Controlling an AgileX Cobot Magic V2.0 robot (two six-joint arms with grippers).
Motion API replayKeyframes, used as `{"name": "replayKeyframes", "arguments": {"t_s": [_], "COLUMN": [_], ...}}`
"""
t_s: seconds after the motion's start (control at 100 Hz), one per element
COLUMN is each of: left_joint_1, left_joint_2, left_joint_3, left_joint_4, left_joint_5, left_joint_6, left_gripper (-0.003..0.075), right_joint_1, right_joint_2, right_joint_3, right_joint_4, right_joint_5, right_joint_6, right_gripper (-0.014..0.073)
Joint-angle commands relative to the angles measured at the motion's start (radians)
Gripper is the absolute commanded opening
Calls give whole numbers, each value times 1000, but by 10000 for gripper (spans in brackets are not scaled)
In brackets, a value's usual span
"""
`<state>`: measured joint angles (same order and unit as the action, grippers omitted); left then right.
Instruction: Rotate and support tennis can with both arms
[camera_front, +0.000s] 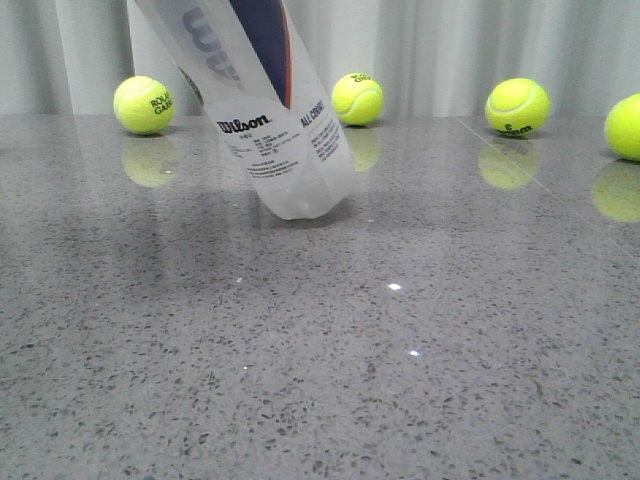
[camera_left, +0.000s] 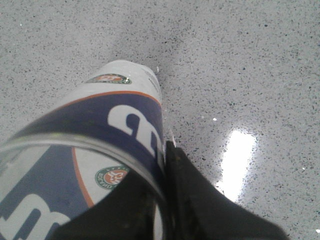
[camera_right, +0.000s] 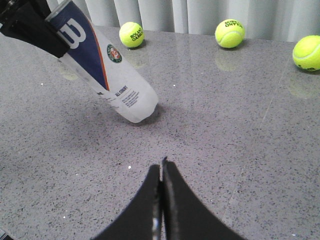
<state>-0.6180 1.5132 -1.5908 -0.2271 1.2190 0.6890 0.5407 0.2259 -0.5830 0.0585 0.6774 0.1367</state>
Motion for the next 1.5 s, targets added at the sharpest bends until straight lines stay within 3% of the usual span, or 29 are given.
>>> {"name": "replayKeyframes", "arguments": {"t_s": [0.0,0.18,0.28,0.42,0.59,0.66,0.96,1.49], "left_joint_1": [-8,-8,-8,-8,-8,-8,-4,-4], "left_joint_2": [-40,-40,-40,-40,-40,-40,-17,45], "left_joint_3": [-32,-32,-32,-32,-32,-32,-32,-32], "left_joint_4": [-19,-19,-21,-21,-23,-23,-30,-40], "left_joint_5": [-21,-21,-27,-57,-119,-170,-425,-487], "left_joint_6": [-16,-16,-16,-16,-18,-32,-59,-67], "left_gripper": [-18,-15,29,155,373,420,422,422], "right_joint_1": [2,2,2,2,2,2,2,2], "right_joint_2": [12,12,12,12,12,12,12,12], "right_joint_3": [-25,-25,-25,-25,-25,-25,-25,-25], "right_joint_4": [-6,-6,-6,-6,-6,-6,-6,-6], "right_joint_5": [-81,-81,-81,-81,-81,-81,-81,-81], "right_joint_6": [-3,-3,-3,-3,-3,-3,-3,-3], "right_gripper": [-61,-61,-61,-61,-61,-61,-61,-61]}}
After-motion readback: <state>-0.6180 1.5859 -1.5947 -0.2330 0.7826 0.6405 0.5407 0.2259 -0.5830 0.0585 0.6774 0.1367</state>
